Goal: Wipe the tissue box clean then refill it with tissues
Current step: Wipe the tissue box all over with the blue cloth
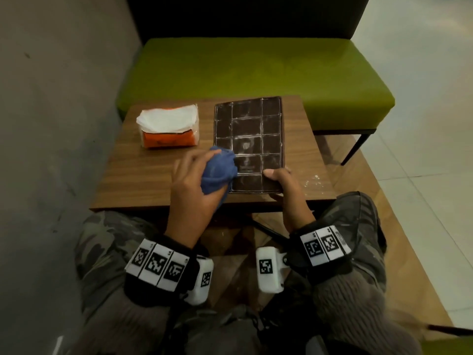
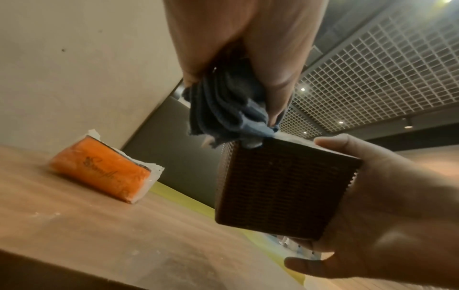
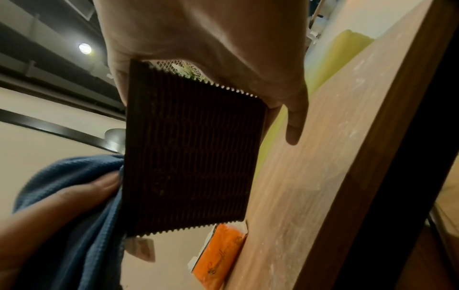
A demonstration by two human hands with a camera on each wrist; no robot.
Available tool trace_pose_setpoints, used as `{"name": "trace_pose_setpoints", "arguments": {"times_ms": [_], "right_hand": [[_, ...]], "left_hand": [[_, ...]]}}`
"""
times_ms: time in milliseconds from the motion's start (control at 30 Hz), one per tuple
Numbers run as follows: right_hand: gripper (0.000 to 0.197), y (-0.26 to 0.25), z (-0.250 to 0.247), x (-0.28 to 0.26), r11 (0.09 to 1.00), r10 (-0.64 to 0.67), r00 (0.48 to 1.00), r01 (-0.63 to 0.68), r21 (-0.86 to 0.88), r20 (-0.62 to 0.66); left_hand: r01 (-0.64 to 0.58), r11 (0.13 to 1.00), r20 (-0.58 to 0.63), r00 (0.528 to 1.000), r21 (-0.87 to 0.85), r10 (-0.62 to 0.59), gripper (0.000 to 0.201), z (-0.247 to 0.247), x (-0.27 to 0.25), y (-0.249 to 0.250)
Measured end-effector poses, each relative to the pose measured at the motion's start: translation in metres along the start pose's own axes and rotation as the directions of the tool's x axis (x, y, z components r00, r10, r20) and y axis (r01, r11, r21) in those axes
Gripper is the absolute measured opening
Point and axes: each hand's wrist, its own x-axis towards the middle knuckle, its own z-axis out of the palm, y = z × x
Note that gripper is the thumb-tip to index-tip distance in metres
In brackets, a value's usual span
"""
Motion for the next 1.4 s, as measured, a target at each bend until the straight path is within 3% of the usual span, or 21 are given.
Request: {"name": "trace_pose_setpoints", "arguments": {"times_ms": [100, 167, 367, 533, 700, 867, 1033, 1200, 1400], "right_hand": [[0.095, 0.001, -0.004, 0.001, 0.999, 0.005, 0.997, -0.003, 0.035, -0.08], [0.096, 0.002, -0.006, -0.001, 0.999, -0.007, 0.992, 0.011, 0.032, -0.124], [0.098, 0.006, -0.005, -0.001, 0.997, -0.075, 0.992, 0.077, 0.019, -0.098], [0.095, 0.006, -0.01, 0.0, 0.993, -0.097, 0.988, 0.104, 0.056, -0.121], [0.095, 0.009, -0.005, -0.001, 0.986, -0.152, 0.977, 0.16, 0.043, -0.148], [0.095, 0.014, 0.0, -0.002, 0.979, -0.194, 0.968, 0.202, 0.034, -0.157], [0.096, 0.017, 0.001, -0.003, 0.97, -0.237, 0.961, 0.242, 0.021, -0.144], [0.094, 0.02, 0.006, -0.002, 0.966, -0.259, 0.953, 0.253, -0.054, -0.156], [0.099, 0.018, 0.007, -0.003, 0.94, -0.34, 0.927, 0.331, -0.077, -0.156]], "left_hand": [[-0.18, 0.979, 0.215, 0.964, 0.093, 0.157, 0.047, 0.0, -0.012, 0.009], [-0.209, 0.974, 0.302, 0.937, 0.085, 0.174, 0.046, -0.002, -0.018, 0.009], [-0.048, 0.986, 0.164, 0.986, 0.162, 0.021, 0.049, -0.001, -0.014, 0.011], [-0.139, 0.968, 0.303, 0.95, 0.208, 0.072, 0.056, -0.005, -0.023, 0.013], [-0.009, 0.981, 0.148, 0.989, 0.193, -0.02, 0.054, -0.004, -0.018, 0.006], [-0.087, 0.987, 0.217, 0.974, 0.133, 0.056, 0.056, 0.007, -0.029, 0.023], [0.034, 0.985, 0.126, 0.991, 0.167, -0.055, 0.056, 0.003, -0.017, 0.013], [-0.132, 0.984, 0.255, 0.962, 0.121, 0.097, 0.052, 0.008, -0.025, 0.032], [-0.005, 0.989, 0.11, 0.994, 0.15, -0.012, 0.047, 0.004, -0.019, 0.019]]}}
